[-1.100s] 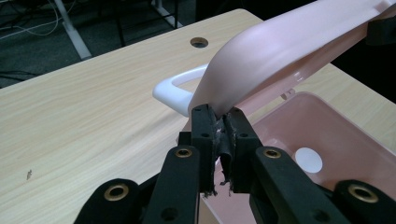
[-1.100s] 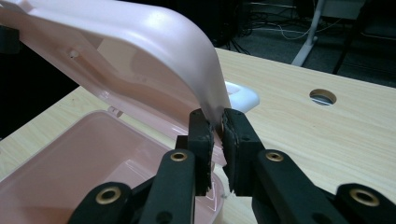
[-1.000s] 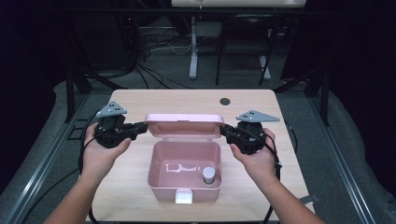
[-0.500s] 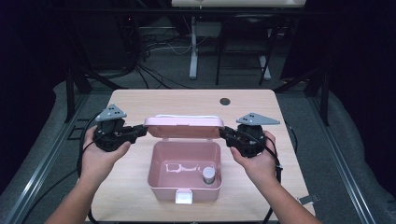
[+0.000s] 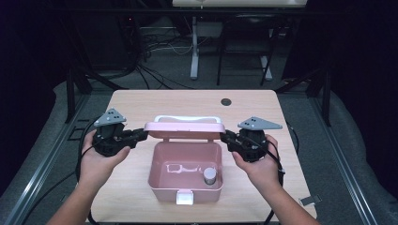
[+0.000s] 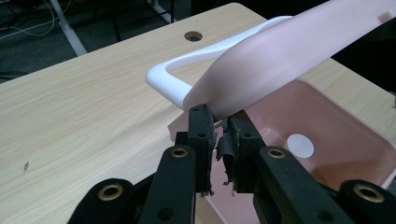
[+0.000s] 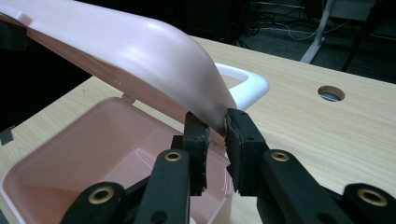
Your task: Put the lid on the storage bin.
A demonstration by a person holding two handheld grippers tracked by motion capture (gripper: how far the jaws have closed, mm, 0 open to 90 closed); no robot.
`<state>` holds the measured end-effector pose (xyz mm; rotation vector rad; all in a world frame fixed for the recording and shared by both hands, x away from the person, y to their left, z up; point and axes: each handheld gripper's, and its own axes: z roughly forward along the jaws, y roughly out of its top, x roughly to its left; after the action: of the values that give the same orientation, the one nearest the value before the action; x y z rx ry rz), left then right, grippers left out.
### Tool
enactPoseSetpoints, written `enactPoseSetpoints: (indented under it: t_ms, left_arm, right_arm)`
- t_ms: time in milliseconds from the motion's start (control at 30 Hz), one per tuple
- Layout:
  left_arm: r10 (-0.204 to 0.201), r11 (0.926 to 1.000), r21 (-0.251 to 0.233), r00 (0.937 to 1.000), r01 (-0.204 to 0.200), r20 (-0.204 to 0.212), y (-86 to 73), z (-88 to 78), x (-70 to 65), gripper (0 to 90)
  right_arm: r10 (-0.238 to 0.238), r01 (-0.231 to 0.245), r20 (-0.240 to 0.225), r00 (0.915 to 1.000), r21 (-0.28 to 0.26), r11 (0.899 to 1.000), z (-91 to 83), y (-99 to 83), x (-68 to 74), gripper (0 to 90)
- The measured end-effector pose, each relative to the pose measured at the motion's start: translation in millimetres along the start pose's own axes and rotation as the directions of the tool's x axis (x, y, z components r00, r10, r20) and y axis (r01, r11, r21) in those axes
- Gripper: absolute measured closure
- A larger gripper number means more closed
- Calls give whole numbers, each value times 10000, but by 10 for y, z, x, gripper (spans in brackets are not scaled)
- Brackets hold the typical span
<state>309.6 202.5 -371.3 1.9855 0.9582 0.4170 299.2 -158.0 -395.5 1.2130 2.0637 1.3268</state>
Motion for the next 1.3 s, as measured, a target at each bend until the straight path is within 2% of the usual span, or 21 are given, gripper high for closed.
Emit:
enactPoseSetpoints:
  t_ms: [567,1300]
  left_arm:
    - [23,10000,-40,9999,-23,166,-61,-53,-36,793]
    - [219,9998,24,9994,-220,280,-152,-122,-111,768]
  right_arm:
    - [-150,151,-151,9998,64,9999,-46,-55,29,772]
    - [-54,60,-462,9989,138,9999,-127,-170,51,772]
